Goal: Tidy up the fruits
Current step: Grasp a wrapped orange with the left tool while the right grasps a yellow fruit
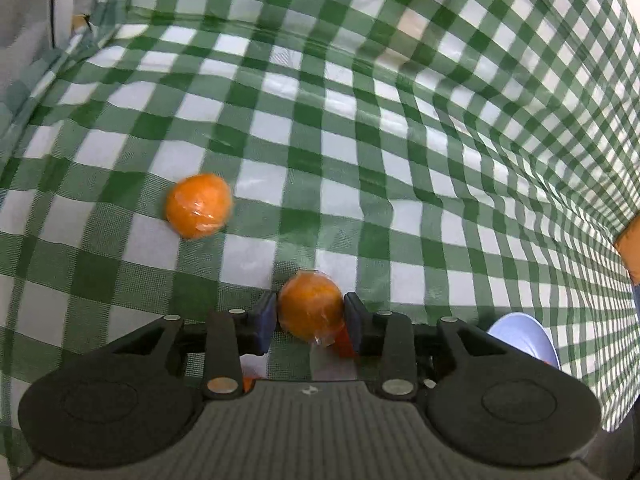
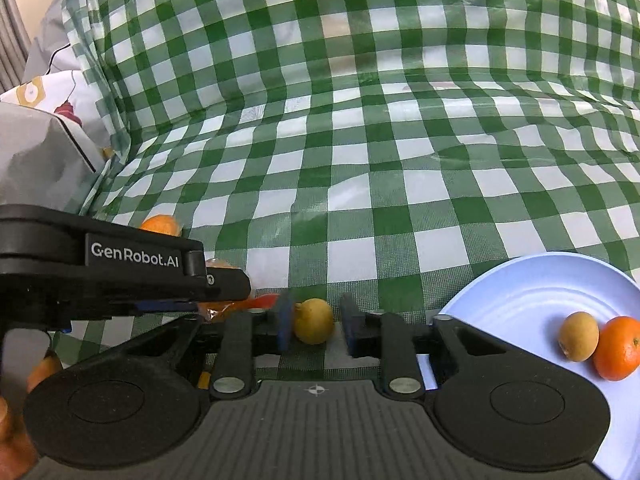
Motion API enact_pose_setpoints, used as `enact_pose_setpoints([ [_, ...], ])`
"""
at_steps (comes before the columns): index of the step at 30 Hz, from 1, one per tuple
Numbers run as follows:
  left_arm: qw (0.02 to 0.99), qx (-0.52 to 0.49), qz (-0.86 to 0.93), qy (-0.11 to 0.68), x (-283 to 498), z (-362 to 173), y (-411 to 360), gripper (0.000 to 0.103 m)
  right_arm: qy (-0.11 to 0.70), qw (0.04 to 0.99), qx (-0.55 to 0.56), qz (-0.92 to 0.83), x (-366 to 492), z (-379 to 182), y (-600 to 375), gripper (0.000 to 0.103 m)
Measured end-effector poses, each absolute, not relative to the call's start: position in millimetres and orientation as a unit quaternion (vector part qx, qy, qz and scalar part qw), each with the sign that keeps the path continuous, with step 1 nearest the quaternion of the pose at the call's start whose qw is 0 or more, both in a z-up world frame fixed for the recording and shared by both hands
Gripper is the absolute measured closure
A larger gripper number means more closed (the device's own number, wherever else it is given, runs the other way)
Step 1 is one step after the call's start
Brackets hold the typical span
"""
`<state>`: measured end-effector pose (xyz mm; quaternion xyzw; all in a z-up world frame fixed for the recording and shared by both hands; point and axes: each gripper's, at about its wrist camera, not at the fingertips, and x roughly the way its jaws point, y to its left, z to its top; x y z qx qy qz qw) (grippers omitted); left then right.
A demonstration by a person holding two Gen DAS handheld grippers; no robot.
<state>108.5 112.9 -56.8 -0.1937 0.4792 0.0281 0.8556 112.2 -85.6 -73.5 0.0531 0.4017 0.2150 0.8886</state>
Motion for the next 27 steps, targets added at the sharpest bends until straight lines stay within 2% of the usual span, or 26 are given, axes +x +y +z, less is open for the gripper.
enact_pose_setpoints([
  [8,0.868,-0.133,0.067,0.474,109,-52,113,0.063,0.381,0.899,0.048,0.211,108,-64,-89,0.083],
  [11,0.868,-0.121,0.065,0.478,109,-54,111,0.062,0.4,0.891,0.025,0.212,109,-71,-85,0.082],
  [27,0.868,-0.109,0.062,0.481,108,-51,111,0.063,0.389,0.894,0.019,0.222,105,-70,-83,0.081],
])
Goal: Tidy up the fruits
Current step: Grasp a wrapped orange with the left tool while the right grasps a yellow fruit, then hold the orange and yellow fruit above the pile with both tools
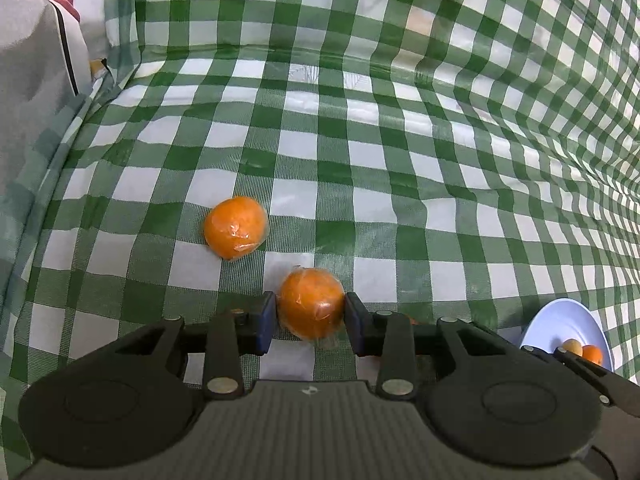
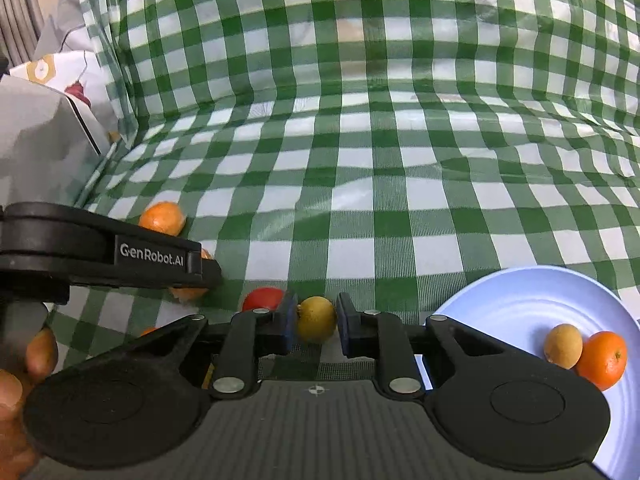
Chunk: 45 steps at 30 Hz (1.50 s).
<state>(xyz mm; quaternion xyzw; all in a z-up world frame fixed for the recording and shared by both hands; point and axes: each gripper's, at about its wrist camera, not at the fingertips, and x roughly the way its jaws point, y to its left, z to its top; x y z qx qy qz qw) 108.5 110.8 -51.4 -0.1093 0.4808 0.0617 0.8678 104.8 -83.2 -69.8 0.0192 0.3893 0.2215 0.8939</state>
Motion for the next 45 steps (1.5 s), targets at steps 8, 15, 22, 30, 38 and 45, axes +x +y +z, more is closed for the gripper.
enact_pose_setpoints([
  [8,0.87,-0.099,0.062,0.478,104,-41,109,0.063,0.382,0.895,0.025,0.227,102,-62,-86,0.081],
  [15,0.875,-0.091,0.059,0.472,98,-26,101,0.063,0.372,0.899,0.028,0.231,95,-48,-93,0.081],
  [22,0.879,-0.082,0.052,0.466,89,-15,91,0.063,0.355,0.907,0.029,0.226,87,-27,-109,0.081],
  [30,0.881,-0.07,0.047,0.465,88,-13,80,0.063,0.346,0.913,0.017,0.215,79,-20,-132,0.081],
  [38,0.88,-0.069,0.043,0.469,93,-16,73,0.063,0.342,0.917,0.011,0.204,73,-17,-145,0.081],
  [45,0.88,-0.067,0.037,0.468,94,-17,72,0.063,0.345,0.917,0.007,0.2,70,-20,-148,0.081],
])
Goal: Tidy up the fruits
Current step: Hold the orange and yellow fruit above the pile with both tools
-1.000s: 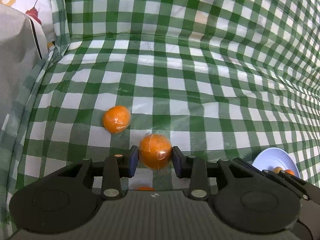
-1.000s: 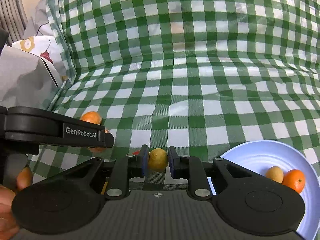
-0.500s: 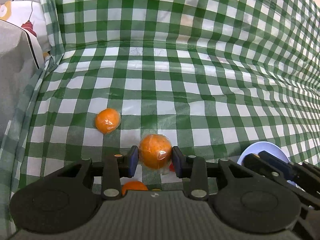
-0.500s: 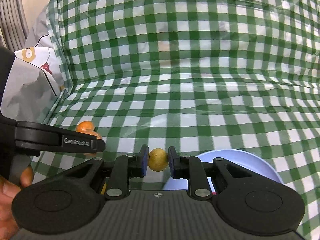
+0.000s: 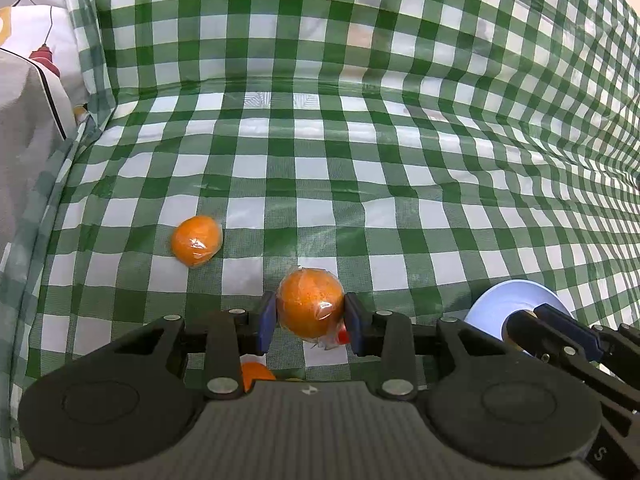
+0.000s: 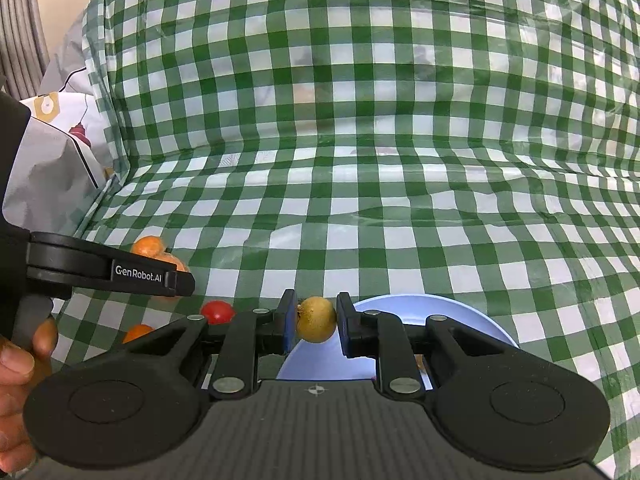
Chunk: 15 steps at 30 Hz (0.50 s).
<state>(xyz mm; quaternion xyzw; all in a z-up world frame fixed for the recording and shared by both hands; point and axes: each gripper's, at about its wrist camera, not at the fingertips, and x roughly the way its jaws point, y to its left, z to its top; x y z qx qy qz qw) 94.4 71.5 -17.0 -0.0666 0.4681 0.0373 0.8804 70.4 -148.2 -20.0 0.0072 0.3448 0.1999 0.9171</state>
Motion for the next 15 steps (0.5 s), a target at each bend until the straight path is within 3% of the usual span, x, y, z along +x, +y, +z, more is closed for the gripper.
enact_pose_setpoints([
  [15,0.881,-0.066,0.038,0.467,93.9,-16.1,74.1,0.063,0.345,0.917,0.007,0.199,69.1,-18.7,-148.7,0.081],
])
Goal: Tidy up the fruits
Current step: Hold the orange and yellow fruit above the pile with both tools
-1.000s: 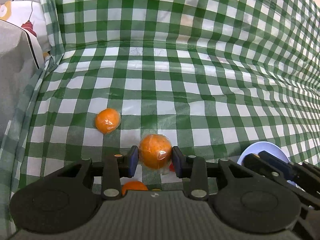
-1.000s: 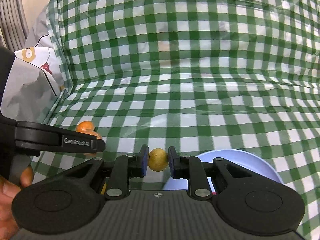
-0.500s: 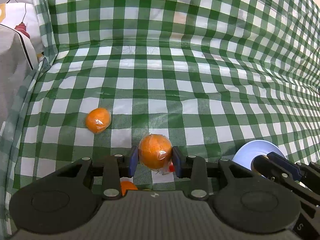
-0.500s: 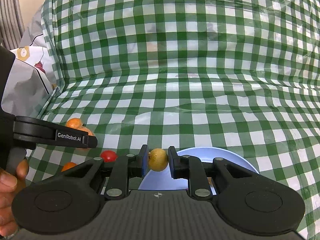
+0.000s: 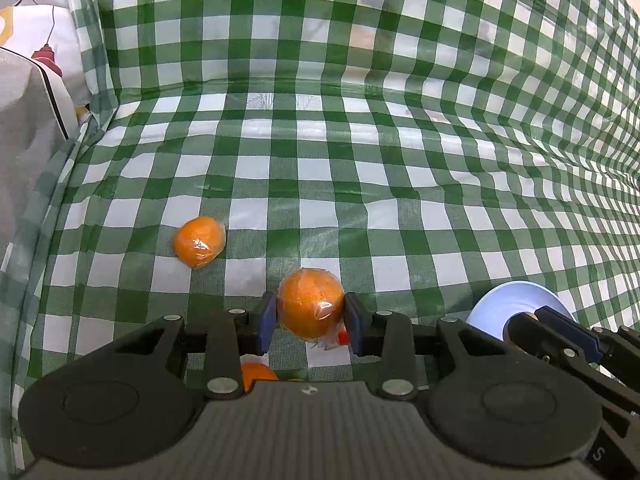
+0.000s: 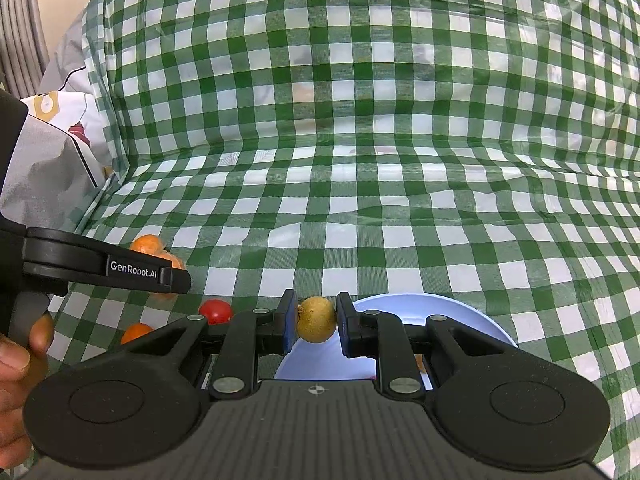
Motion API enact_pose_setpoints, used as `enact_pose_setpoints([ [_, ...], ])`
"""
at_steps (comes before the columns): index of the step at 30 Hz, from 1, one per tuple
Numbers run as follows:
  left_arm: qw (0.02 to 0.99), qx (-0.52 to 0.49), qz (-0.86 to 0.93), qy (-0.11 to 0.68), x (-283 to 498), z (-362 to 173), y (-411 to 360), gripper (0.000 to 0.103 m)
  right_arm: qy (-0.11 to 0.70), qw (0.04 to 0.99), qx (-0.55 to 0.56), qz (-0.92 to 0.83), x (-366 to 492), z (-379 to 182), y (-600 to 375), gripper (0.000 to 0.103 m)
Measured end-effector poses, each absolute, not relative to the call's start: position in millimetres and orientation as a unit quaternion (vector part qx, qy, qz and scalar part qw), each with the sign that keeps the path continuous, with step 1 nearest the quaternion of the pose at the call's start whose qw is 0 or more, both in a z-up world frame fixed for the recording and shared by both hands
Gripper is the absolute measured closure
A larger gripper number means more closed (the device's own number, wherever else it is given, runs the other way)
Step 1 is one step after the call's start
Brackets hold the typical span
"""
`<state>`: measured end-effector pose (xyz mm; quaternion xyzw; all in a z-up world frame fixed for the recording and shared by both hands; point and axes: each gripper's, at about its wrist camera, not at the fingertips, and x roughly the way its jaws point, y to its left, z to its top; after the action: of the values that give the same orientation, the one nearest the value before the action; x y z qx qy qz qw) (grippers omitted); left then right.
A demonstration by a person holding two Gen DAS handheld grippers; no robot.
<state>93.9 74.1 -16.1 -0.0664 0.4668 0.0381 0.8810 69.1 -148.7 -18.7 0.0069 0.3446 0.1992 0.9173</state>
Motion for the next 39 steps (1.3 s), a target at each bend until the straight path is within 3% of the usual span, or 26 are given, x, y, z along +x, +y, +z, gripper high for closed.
enact_pose_setpoints([
  [39,0.885,-0.047,-0.003,0.463,91,-15,54,0.063,0.346,0.921,0.004,0.179,68,-20,-156,0.081],
])
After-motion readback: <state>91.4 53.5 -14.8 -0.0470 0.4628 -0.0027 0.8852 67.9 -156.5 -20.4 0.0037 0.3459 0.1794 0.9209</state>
